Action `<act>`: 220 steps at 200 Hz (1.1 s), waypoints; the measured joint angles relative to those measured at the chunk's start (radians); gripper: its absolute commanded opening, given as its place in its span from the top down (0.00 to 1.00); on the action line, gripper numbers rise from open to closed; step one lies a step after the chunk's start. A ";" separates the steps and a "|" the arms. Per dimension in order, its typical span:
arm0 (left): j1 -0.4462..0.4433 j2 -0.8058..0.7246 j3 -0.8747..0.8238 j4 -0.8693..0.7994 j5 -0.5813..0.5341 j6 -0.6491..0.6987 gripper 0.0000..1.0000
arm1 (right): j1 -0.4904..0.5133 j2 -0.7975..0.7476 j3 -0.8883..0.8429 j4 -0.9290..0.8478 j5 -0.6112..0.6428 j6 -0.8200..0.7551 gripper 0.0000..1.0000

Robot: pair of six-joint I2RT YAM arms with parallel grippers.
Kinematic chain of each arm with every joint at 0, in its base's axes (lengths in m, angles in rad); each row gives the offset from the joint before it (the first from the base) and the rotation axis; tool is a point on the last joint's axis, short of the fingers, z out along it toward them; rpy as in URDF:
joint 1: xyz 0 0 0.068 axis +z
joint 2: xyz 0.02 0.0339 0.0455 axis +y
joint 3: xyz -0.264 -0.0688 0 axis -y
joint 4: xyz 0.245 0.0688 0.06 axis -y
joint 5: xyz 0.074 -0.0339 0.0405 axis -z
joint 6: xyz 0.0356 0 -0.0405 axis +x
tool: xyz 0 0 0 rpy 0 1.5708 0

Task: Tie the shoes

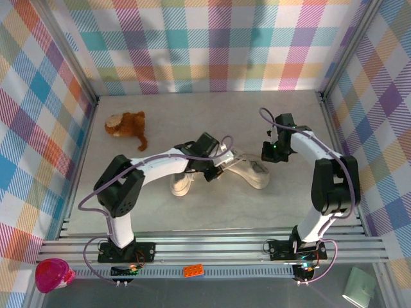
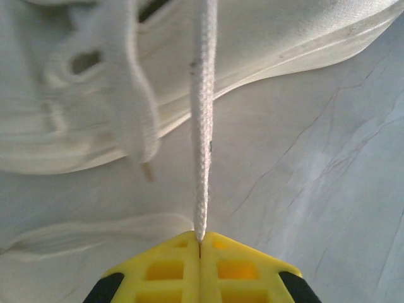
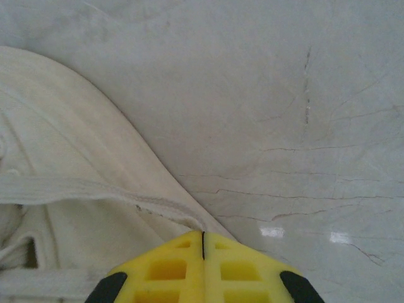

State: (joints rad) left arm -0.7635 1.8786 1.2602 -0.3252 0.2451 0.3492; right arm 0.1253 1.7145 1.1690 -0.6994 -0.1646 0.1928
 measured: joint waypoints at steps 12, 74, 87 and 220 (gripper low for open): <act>-0.016 0.071 0.050 0.013 0.000 -0.053 1.00 | -0.007 0.027 -0.002 -0.006 -0.029 0.002 1.00; 0.022 0.251 0.259 0.013 0.000 -0.165 1.00 | -0.019 -0.071 -0.175 0.033 -0.233 0.104 1.00; 0.042 0.254 0.282 0.020 0.005 -0.171 1.00 | -0.013 -0.103 -0.204 0.039 -0.274 0.136 1.00; 0.111 0.051 0.303 -0.084 0.169 -0.019 1.00 | 0.034 -0.385 -0.131 0.032 -0.180 0.086 0.57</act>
State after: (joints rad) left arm -0.6521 1.9297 1.5627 -0.4088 0.4137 0.3298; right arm 0.1593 1.3293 1.0382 -0.6670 -0.3443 0.2787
